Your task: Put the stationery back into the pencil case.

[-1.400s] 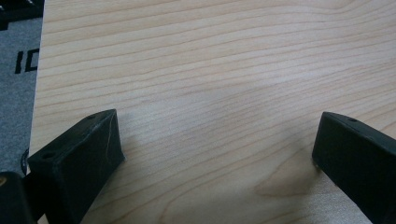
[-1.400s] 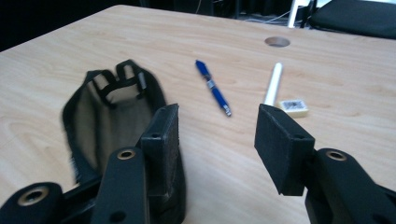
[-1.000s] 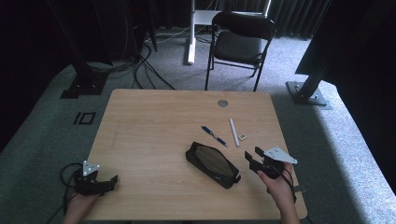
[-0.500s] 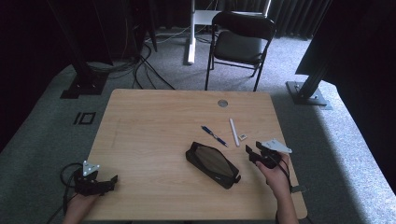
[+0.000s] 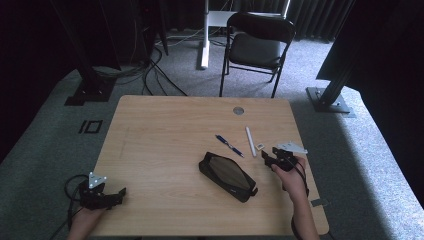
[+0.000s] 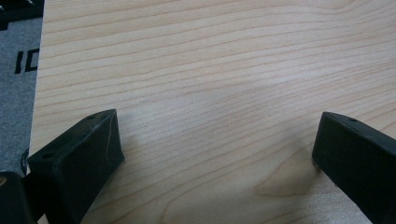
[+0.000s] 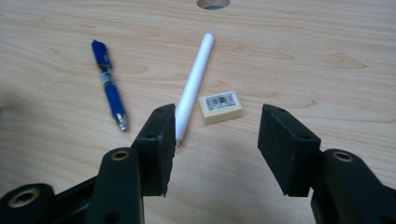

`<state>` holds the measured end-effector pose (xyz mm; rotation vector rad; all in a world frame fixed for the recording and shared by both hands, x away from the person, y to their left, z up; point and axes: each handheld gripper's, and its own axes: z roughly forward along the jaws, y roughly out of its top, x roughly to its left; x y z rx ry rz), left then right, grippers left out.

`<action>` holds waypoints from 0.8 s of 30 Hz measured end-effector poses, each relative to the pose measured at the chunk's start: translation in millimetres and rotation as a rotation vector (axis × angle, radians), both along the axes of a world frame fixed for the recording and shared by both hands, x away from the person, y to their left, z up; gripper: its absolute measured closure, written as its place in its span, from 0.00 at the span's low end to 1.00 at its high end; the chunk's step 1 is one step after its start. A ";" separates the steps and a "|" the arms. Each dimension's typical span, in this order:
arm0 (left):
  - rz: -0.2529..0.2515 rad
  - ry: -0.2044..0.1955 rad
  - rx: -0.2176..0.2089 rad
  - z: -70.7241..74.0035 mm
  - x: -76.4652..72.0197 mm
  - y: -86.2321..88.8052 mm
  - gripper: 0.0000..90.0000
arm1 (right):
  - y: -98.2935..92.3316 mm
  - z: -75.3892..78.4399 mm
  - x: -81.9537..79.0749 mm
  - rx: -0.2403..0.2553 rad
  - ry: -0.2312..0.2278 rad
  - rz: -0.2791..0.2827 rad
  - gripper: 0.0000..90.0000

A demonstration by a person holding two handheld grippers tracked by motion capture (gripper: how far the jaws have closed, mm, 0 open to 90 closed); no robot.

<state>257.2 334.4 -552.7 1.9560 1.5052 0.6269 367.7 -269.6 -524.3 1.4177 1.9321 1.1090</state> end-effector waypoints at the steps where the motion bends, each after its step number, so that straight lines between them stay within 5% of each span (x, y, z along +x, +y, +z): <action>1: 0.000 0.000 0.000 0.0 0.0 0.0 0.02 | 0.0 -0.6 3.3 -0.002 0.004 -0.004 0.51; 24: 0.000 -0.001 -0.001 -0.1 0.0 0.0 0.02 | 9.7 -14.4 42.5 -0.017 0.068 -0.029 0.46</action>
